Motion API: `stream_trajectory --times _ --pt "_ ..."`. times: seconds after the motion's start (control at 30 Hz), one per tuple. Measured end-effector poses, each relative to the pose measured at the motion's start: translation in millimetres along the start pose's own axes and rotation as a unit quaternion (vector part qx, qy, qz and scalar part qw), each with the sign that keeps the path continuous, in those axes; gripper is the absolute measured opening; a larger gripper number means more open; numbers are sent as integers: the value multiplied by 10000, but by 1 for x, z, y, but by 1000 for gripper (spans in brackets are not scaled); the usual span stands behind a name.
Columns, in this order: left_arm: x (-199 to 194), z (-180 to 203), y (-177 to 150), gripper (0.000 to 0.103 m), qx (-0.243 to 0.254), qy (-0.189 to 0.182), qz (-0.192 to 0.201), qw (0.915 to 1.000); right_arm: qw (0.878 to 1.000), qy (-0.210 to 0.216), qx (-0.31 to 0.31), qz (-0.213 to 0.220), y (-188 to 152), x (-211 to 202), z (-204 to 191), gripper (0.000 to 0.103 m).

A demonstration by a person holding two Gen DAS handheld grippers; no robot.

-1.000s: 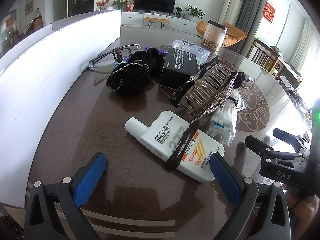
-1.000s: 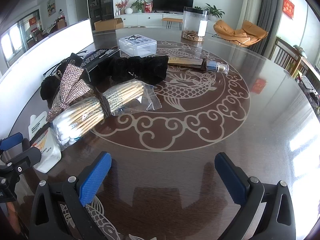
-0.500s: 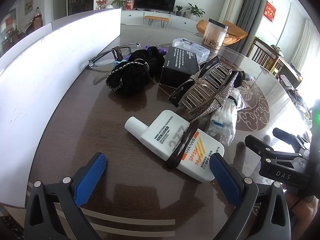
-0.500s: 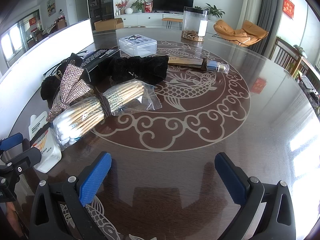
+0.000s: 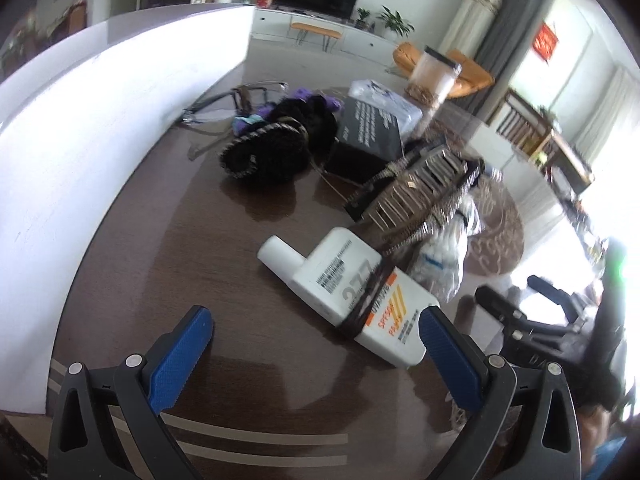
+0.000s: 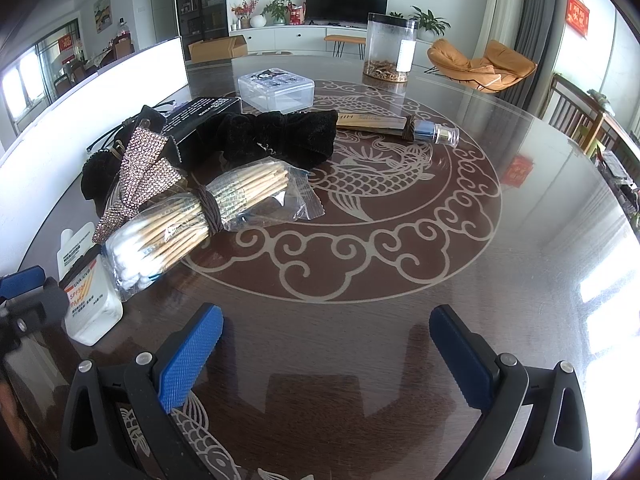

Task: Organize objects

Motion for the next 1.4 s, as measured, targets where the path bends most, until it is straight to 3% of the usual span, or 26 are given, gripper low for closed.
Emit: stream_trajectory --times 0.33,1.4 --pt "-16 16 5 103 403 -56 434 9982 10000 2 2 -2 0 0 0 103" --pt "-19 10 5 103 347 -9 429 9985 10000 -4 6 -11 0 0 0 103"
Point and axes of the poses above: each gripper's, at about its wrist camera, not at the fingertips, and x roughly the way its jaws point, z to its right, y to its top, the point moved 3 cm from there along x, roughly the way its jaws point, and after that the axes turned 10 degrees about -y, right-handed, at the moved point
